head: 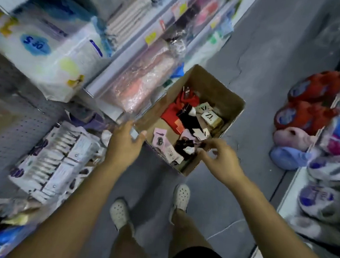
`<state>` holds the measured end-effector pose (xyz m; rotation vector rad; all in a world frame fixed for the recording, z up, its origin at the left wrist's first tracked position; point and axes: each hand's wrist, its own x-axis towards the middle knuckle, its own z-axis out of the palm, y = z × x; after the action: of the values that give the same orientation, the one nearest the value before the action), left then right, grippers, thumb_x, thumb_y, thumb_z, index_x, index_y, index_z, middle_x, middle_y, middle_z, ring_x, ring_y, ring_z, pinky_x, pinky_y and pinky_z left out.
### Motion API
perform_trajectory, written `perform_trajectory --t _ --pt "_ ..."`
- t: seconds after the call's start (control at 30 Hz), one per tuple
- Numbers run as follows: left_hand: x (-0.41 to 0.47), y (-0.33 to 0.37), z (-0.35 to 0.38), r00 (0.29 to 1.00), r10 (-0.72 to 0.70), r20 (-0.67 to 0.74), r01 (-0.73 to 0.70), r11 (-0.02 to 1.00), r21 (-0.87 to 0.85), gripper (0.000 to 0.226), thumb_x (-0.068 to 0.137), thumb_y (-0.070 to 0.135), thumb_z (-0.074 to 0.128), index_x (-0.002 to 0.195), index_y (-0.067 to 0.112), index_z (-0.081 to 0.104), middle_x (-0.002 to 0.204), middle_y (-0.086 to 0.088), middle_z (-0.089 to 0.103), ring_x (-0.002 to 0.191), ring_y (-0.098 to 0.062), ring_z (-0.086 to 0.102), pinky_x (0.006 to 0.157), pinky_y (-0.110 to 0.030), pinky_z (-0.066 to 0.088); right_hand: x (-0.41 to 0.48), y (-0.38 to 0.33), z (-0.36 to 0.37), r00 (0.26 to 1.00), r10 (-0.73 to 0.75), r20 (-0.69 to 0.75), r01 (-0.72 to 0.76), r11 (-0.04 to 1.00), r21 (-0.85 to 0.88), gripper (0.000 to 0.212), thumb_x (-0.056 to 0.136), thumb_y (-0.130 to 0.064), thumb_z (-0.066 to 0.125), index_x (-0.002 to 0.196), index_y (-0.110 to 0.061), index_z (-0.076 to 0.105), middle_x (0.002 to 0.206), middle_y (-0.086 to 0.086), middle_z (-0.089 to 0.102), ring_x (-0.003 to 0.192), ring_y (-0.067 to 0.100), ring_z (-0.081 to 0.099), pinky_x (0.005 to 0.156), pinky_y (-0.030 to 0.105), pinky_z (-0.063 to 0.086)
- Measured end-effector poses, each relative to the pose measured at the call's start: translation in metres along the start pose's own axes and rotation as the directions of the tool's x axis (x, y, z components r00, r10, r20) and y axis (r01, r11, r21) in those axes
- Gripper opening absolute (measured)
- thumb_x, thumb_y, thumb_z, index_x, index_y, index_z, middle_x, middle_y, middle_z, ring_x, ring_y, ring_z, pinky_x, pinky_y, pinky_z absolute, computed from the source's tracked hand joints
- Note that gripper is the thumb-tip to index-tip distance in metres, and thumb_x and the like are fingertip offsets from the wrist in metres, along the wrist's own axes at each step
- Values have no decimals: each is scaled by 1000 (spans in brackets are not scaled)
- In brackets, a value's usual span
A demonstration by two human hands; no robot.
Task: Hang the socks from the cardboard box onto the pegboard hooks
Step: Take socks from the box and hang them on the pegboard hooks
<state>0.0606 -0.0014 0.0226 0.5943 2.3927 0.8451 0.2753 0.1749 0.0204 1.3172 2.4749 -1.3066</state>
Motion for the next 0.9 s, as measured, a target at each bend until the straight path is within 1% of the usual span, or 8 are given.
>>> perform_trajectory --t 0.13,0.27,0.47,0.53,0.6,0.7,0.8,0.9 --pt "30 -17 31 996 -70 -57 68 997 -37 66 90 52 54 145 16 48 142 -12 58 125 -32 60 104 -51 49 69 16 13 991 48 128 -50 999 7 43 93 -32 68 128 -8 62 118 7 68 108 23 63 87 31 48" --pt "44 -32 44 985 -165 -53 158 981 -109 58 98 35 65 150 17 47 148 -8 55 136 -24 51 115 -40 41 134 26 53 958 72 278 -76 997 4 38 91 -27 71 122 -7 65 115 10 70 109 27 65 93 37 52" --pt "53 -57 64 971 -204 -128 172 959 -224 56 95 26 71 147 27 50 141 8 61 123 -11 61 108 -41 49 192 36 126 885 157 438 -180 984 12 40 90 -23 74 122 -1 65 126 16 66 121 29 60 104 34 46" --pt "53 -62 69 967 -217 -134 175 946 -272 54 95 22 71 145 29 52 137 10 63 120 -7 63 106 -39 51 199 41 152 833 210 512 -230 973 -26 44 95 -25 67 133 -3 58 139 15 59 132 30 53 110 34 39" --pt "53 -66 72 965 -226 -131 174 930 -325 54 96 20 70 145 29 52 135 10 65 119 -7 64 106 -37 52 200 43 170 804 266 532 -261 961 -86 49 98 -27 62 141 -7 50 146 12 51 136 29 47 104 30 37" --pt "54 -70 75 966 -215 -141 151 918 -366 52 96 19 69 145 27 52 136 7 65 122 -13 64 108 -42 50 204 50 187 772 317 551 -263 948 -177 58 85 -24 78 136 -7 56 137 16 57 128 33 54 93 33 42" --pt "52 -73 76 966 -219 -135 152 910 -385 52 96 20 69 145 24 52 137 4 65 125 -16 62 108 -42 50 207 58 189 746 347 568 -269 938 -220 52 83 -21 80 130 -9 62 133 15 62 123 32 59 89 31 45" --pt "52 -74 76 969 -203 -139 134 909 -395 55 95 23 70 146 22 51 141 4 62 131 -17 58 112 -45 46 208 59 180 786 328 524 -270 945 -186 42 87 -24 76 124 -7 66 127 14 66 119 31 61 94 33 47"
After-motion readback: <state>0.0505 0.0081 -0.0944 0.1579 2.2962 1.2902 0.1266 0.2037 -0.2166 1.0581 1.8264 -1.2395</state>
